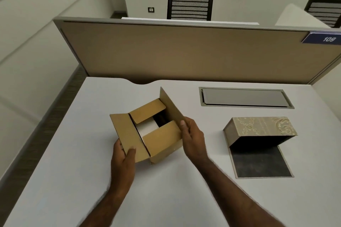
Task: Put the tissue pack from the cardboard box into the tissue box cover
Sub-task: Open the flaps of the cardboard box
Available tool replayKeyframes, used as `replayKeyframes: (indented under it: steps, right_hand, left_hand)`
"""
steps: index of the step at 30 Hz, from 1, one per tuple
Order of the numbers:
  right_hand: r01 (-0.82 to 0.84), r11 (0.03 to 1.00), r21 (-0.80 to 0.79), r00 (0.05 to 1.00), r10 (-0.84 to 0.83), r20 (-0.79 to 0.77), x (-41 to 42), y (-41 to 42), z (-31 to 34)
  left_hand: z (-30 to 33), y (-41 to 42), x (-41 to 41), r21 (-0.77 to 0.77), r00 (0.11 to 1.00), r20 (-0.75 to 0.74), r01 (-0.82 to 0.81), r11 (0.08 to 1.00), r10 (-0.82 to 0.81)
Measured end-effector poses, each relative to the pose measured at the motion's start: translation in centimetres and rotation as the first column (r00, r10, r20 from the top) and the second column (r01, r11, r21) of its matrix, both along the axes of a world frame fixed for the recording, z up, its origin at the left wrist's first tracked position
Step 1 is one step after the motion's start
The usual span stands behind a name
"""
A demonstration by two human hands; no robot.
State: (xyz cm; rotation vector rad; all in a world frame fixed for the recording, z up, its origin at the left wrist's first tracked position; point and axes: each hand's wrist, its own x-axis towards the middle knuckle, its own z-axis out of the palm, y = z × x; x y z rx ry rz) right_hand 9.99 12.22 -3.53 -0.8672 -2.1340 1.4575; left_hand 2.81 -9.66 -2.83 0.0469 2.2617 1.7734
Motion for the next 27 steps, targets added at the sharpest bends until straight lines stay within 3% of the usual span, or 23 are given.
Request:
replayKeyframes:
  steps: [4,8,12,15,17,18,20,21,22,24,25,27]
  right_hand:
    - [0.094,0.955,-0.28,0.991,-0.117,-0.067,1.3,-0.3,-0.7]
    - [0.191,0.814,-0.548,0.977,-0.211,0.027,2.7,-0.2,-2.2]
    - [0.209,0.74,-0.639,0.977,-0.187,0.102,3.5,-0.4,-3.5]
    - [0.226,0.738,-0.636,0.974,-0.185,0.132,3.5,-0.2,-3.6]
    - [0.28,0.794,-0.54,0.96,-0.228,0.163,3.5,0.0,-2.9]
    - [0.304,0.858,-0.415,0.952,-0.26,0.162,3.5,0.0,-2.3]
    - [0.321,0.945,-0.063,0.946,-0.317,0.073,3.7,-0.3,-0.5]
    - [0.311,0.943,0.12,0.95,-0.312,-0.019,3.8,-0.4,0.5]
    - [0.272,0.92,0.284,0.962,-0.251,-0.107,3.9,-0.5,1.5]
    - [0.068,0.853,0.518,0.984,0.028,-0.177,3.9,-0.7,3.0]
    - [-0.087,0.81,0.579,0.974,0.191,-0.122,3.7,-0.9,3.6]
    - [-0.423,0.675,0.605,0.889,0.438,0.134,2.9,-1.4,4.1]
  left_hand:
    - [-1.3,-2.0,2.1,0.051,0.993,0.106,-0.051,0.997,0.045]
    - [-2.9,-4.0,4.3,0.157,0.947,0.311,-0.127,0.979,0.072]
    - [-4.1,-4.5,5.1,0.291,0.862,0.505,-0.202,0.935,0.029]
    - [-3.5,-4.0,4.9,0.23,0.877,0.476,-0.191,0.954,0.06]
    - [-2.5,-3.8,4.1,0.121,0.933,0.335,-0.181,0.976,0.131]
    - [-1.7,-4.0,3.5,0.056,0.962,0.225,-0.171,0.984,0.154]
    - [-0.5,-4.5,1.9,-0.13,0.989,-0.025,-0.148,0.98,0.147]
    - [0.0,-4.7,0.8,-0.238,0.984,-0.147,-0.138,0.961,0.105]
    - [0.5,-4.8,-0.3,-0.341,0.965,-0.259,-0.123,0.932,0.033]
    - [1.2,-4.4,-2.8,-0.527,0.905,-0.374,-0.026,0.849,-0.205]
    - [1.4,-3.9,-3.8,-0.614,0.877,-0.348,0.055,0.787,-0.333]
    - [1.2,-2.7,-5.4,-0.734,0.823,-0.23,0.204,0.648,-0.519]
